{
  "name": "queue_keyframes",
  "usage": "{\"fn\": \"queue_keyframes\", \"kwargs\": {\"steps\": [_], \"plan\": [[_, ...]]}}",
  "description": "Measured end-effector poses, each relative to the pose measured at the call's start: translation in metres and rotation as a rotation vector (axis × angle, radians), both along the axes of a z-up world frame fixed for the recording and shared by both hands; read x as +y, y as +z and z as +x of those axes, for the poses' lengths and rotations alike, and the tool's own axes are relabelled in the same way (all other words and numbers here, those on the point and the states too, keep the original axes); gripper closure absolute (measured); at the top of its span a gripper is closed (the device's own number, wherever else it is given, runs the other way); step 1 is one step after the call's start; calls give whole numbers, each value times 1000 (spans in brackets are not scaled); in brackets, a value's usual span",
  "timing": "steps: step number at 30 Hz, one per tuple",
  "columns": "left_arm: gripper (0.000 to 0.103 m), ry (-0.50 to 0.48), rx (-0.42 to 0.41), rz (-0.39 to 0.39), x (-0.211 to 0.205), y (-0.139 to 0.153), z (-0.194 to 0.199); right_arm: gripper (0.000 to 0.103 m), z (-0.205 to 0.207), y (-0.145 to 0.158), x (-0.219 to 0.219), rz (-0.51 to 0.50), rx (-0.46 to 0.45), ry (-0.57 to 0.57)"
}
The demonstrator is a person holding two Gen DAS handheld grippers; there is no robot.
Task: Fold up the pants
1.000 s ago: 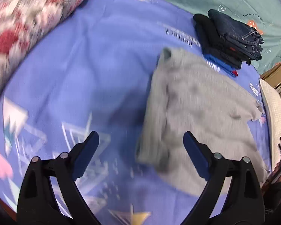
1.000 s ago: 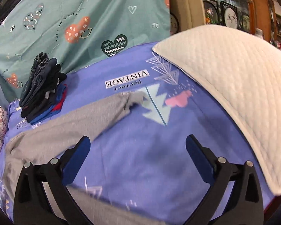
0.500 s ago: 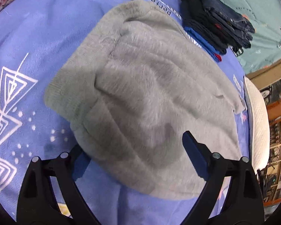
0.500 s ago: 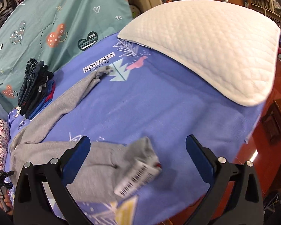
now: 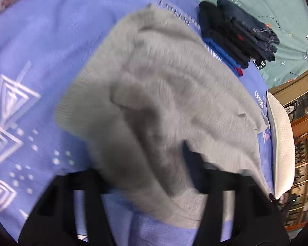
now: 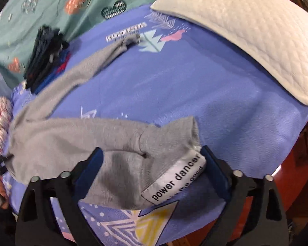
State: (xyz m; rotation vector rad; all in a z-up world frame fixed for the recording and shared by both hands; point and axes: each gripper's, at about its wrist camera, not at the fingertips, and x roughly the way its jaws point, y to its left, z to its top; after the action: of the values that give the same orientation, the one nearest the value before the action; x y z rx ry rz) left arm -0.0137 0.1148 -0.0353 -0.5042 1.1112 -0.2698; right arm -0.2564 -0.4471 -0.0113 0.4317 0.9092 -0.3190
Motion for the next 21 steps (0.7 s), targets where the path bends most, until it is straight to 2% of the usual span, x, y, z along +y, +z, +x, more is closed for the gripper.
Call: {"fn": "queue_keyframes", "kwargs": {"steps": [1,2,3,4,5,6,11,13,15,16,17,18,20,21], "plan": [[38,0,-16,3,-3,1,0,48,0,0,2,-16,-13,14],[41,-11,-28,17,-6,2,1,62,2,2,1,-4,-34,29],[77,-6,-49,30,-7,5,1,72,1,8,-3,10,-82,39],[85,-3,-72,23,-5,9,1,85,-1,18,-10,39,-149,51],[87,6,-90,3,-2,14,-1,92,-2,27,-15,56,-200,50],[89,17,-116,-8,2,22,-4,96,-5,39,-22,54,-253,41],[92,21,-275,-19,14,87,-47,98,-23,115,-29,47,-514,82],[92,4,-298,-11,18,104,-68,98,-31,131,-31,37,-562,90],[90,-8,-272,40,17,100,-78,98,-39,132,-37,29,-557,69],[86,-20,-229,67,17,88,-77,98,-39,123,-42,27,-519,50],[84,-27,-184,86,17,76,-74,98,-35,106,-48,30,-452,23],[79,-31,-104,98,19,53,-68,98,-29,89,-55,37,-388,-1],[78,-37,31,70,25,20,-60,93,-20,40,-71,34,-217,-87],[71,-30,52,46,31,13,-61,92,-22,27,-75,0,-165,-138]]}}
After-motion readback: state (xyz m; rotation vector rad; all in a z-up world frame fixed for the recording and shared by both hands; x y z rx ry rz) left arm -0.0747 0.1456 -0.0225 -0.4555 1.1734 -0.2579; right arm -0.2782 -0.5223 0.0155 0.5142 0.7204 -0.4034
